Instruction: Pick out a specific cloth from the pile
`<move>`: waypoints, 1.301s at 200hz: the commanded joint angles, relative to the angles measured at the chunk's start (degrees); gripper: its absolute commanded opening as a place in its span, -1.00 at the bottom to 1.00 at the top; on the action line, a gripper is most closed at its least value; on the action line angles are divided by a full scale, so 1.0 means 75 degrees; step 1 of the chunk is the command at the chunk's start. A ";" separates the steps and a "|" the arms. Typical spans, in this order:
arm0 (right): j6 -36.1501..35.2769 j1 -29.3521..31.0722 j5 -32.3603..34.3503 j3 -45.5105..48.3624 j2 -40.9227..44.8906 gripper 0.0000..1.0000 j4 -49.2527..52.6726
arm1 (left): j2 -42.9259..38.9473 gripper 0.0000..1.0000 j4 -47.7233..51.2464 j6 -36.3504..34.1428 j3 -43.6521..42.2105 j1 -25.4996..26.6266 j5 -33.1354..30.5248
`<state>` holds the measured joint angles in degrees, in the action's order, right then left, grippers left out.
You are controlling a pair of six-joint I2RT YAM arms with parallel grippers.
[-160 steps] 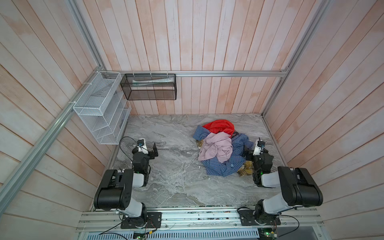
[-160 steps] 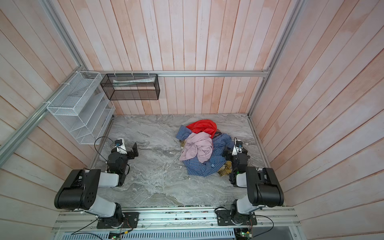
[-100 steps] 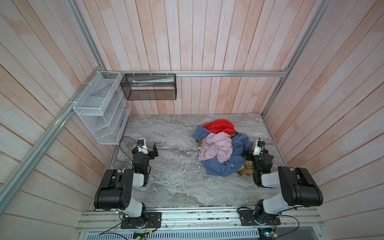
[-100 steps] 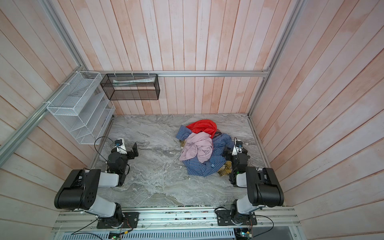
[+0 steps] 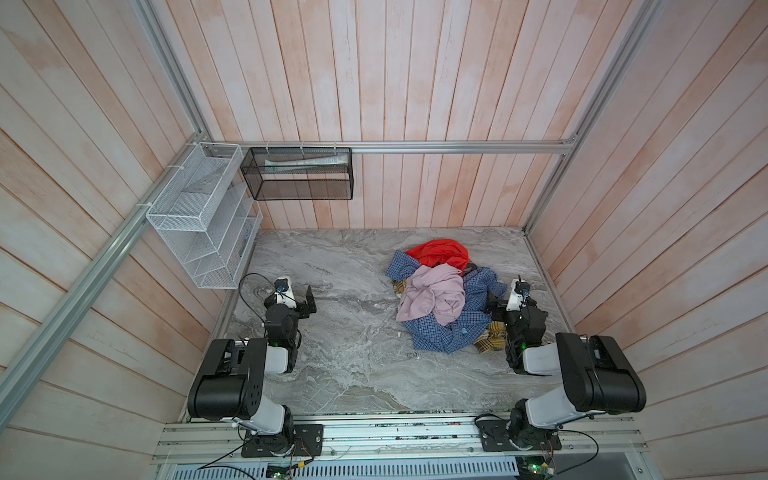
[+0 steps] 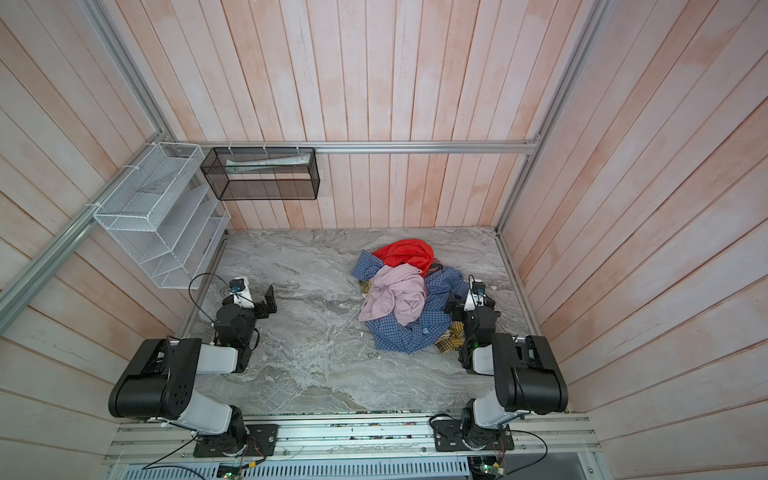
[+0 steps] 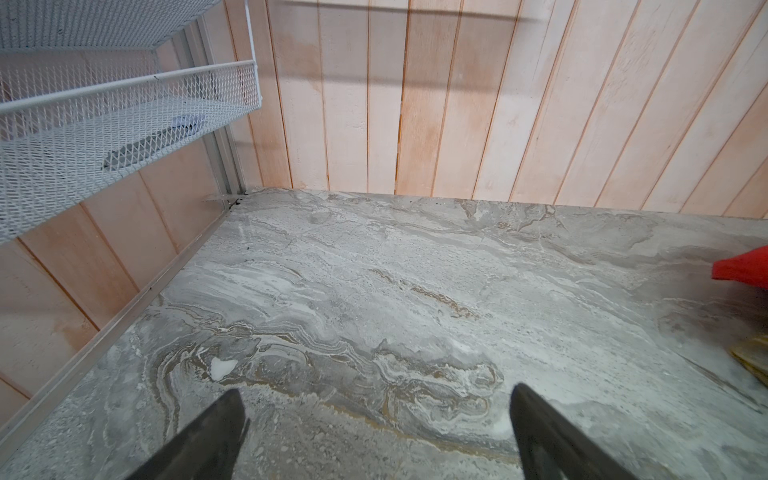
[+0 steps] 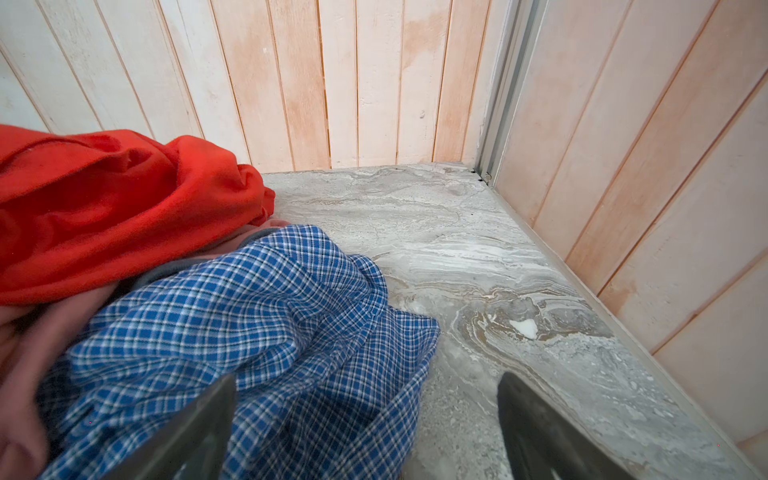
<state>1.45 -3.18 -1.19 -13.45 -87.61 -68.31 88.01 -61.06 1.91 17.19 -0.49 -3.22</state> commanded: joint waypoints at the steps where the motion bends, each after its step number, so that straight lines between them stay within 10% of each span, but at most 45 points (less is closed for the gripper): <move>1: 0.0036 -0.0045 -0.0063 -0.0128 0.0104 0.96 0.0064 | -0.0026 1.00 -0.0040 -0.0021 0.0014 -0.0052 0.0090; 83: 0.0328 -0.0054 0.0454 -0.0182 0.0180 0.84 -0.0105 | -0.0415 1.00 0.0843 0.0206 0.0329 -0.0040 -0.0556; 111: 0.1177 -0.0417 0.0385 -0.1314 0.1181 0.84 0.3087 | -0.1403 1.00 0.4449 0.1015 0.1814 -0.0020 -0.1391; 197: 0.3451 -0.1064 -0.3286 -0.2383 0.2258 0.65 0.6525 | -0.3331 1.00 0.4934 0.1589 0.1222 0.0983 -0.0567; 260: 0.3935 -0.1143 -0.2233 -0.2648 0.2529 0.50 0.9507 | -0.3191 1.00 0.4668 0.1860 0.1037 0.1374 -0.0444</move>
<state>29.15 -11.20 -20.91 -30.57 -69.76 -10.66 63.42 -25.67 14.72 25.45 8.84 -7.51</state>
